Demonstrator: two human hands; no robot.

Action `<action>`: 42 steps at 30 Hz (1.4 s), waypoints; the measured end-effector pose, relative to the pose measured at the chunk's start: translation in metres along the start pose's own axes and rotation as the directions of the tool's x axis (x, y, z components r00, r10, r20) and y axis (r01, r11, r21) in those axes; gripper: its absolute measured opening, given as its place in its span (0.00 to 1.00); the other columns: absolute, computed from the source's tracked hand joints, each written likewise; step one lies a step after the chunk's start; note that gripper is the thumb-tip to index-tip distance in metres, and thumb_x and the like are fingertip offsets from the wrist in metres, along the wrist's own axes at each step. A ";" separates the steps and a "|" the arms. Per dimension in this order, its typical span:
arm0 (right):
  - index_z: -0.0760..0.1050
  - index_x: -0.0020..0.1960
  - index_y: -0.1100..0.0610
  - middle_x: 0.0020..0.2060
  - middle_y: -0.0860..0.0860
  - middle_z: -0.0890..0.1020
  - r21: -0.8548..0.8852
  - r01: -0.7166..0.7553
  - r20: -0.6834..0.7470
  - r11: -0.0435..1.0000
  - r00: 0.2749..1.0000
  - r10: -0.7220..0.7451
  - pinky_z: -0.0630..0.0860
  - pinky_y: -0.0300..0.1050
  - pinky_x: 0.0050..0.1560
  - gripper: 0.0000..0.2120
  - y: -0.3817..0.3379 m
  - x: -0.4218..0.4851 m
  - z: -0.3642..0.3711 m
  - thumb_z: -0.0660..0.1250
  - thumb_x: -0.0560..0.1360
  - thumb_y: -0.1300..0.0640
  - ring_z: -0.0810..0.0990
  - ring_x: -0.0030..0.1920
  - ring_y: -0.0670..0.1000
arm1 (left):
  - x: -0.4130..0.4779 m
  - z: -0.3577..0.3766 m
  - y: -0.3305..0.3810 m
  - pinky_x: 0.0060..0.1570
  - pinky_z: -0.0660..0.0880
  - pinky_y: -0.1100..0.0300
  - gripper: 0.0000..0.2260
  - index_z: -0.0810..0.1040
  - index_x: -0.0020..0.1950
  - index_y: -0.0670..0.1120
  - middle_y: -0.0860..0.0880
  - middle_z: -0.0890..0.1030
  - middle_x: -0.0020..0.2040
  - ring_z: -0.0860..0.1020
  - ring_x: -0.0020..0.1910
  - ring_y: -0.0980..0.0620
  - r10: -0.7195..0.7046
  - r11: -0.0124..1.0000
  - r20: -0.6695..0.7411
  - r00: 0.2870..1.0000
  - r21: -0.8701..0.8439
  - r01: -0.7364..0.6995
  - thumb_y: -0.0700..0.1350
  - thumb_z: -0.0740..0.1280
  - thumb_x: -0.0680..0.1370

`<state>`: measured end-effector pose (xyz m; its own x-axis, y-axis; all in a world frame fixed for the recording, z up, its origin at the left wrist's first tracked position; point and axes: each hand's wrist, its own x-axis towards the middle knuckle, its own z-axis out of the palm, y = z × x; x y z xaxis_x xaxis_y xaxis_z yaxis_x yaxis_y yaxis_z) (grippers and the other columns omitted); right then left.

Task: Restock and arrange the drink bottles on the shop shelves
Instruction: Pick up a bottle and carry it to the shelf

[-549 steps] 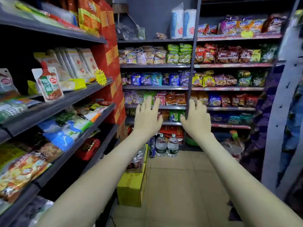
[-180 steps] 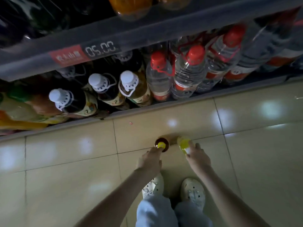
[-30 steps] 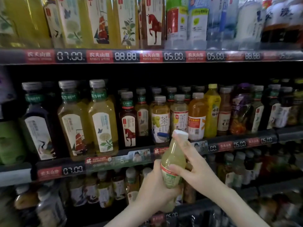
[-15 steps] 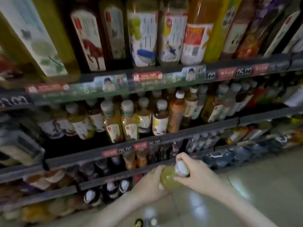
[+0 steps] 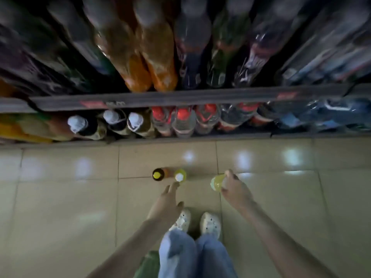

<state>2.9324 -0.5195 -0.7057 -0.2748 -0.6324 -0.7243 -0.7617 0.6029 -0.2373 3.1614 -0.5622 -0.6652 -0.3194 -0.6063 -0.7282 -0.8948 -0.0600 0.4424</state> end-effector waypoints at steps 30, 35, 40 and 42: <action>0.73 0.60 0.52 0.54 0.49 0.80 0.619 0.291 -0.453 0.730 0.891 0.029 0.74 0.34 0.49 0.14 -0.004 -0.219 -0.212 0.68 0.75 0.61 0.79 0.52 0.45 | -0.129 -0.119 0.284 0.61 0.70 0.56 0.19 0.65 0.71 0.51 0.49 0.71 0.68 0.72 0.65 0.48 0.477 0.866 -0.054 0.877 0.198 -0.458 0.47 0.59 0.80; 0.74 0.55 0.49 0.48 0.41 0.80 0.500 0.578 -0.752 0.645 0.659 -0.008 0.73 0.28 0.45 0.07 -0.006 -0.328 -0.372 0.67 0.77 0.57 0.78 0.48 0.34 | -0.230 -0.188 0.428 0.58 0.69 0.62 0.16 0.69 0.68 0.50 0.52 0.74 0.63 0.74 0.62 0.53 0.759 0.650 -0.251 0.600 0.250 -0.718 0.47 0.60 0.81; 0.73 0.57 0.45 0.50 0.39 0.79 0.401 0.733 -0.883 0.550 0.470 0.018 0.75 0.32 0.46 0.08 0.021 -0.414 -0.473 0.65 0.78 0.51 0.77 0.49 0.34 | -0.312 -0.218 0.524 0.49 0.68 0.72 0.12 0.71 0.63 0.54 0.59 0.77 0.55 0.75 0.54 0.61 0.820 0.494 -0.416 0.394 0.164 -0.854 0.49 0.61 0.80; 0.74 0.58 0.46 0.50 0.41 0.80 0.373 0.778 -0.909 0.505 0.417 0.029 0.78 0.37 0.49 0.09 0.035 -0.437 -0.499 0.65 0.78 0.51 0.78 0.49 0.38 | -0.333 -0.223 0.550 0.46 0.69 0.75 0.10 0.71 0.61 0.54 0.59 0.77 0.51 0.75 0.50 0.65 0.818 0.444 -0.469 0.333 0.147 -0.884 0.48 0.62 0.80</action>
<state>2.7334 -0.4651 -0.0747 -0.6700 -0.6877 0.2794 -0.3797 -0.0058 -0.9251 2.8449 -0.5698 -0.0622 -0.6919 -0.6231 0.3648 -0.1612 0.6258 0.7632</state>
